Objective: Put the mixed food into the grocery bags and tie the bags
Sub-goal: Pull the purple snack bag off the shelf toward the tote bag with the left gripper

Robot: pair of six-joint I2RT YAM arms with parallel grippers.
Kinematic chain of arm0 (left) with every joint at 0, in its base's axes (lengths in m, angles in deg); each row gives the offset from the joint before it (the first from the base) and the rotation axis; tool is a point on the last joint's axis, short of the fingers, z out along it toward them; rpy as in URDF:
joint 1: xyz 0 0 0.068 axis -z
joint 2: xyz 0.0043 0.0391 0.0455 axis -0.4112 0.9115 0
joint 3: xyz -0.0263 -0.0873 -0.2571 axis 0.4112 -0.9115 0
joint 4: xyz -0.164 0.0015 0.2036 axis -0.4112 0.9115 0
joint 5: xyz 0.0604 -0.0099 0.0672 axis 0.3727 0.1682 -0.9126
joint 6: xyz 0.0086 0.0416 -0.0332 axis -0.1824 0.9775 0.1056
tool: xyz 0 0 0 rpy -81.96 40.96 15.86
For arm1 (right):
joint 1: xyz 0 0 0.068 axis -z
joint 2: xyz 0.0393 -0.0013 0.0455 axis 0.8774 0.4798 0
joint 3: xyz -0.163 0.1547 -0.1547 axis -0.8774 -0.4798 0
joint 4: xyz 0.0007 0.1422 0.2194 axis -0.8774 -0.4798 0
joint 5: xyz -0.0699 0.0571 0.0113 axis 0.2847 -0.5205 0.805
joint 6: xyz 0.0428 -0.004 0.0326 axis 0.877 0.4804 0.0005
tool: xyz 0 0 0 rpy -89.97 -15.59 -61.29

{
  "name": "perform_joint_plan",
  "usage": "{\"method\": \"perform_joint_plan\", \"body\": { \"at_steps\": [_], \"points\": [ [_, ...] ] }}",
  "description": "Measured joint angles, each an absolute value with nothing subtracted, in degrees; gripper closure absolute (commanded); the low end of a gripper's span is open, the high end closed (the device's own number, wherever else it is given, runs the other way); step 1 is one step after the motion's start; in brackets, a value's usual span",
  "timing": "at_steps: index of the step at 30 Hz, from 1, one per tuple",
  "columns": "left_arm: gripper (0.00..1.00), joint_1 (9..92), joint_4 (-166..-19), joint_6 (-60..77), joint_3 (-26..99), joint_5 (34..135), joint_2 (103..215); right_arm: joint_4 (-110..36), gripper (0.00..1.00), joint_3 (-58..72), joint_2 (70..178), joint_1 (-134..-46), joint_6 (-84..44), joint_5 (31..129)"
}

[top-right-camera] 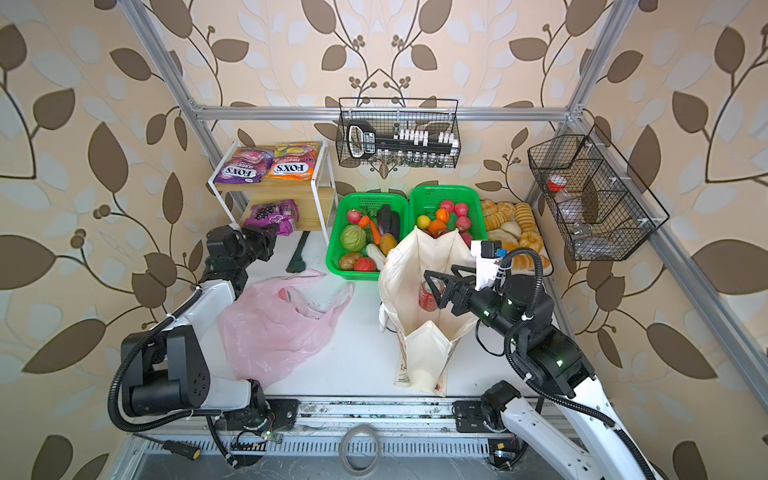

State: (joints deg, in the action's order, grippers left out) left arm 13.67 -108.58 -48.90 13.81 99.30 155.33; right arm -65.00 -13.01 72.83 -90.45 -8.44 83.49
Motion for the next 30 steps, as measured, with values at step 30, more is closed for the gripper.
{"method": "perform_joint_plan", "body": {
  "at_steps": [30],
  "points": [
    [1.0,33.1,-67.2,-18.4,35.7,116.7,133.0,-62.5,0.1,-7.3,76.6,-90.4,-4.7,78.7]
  ]
}}
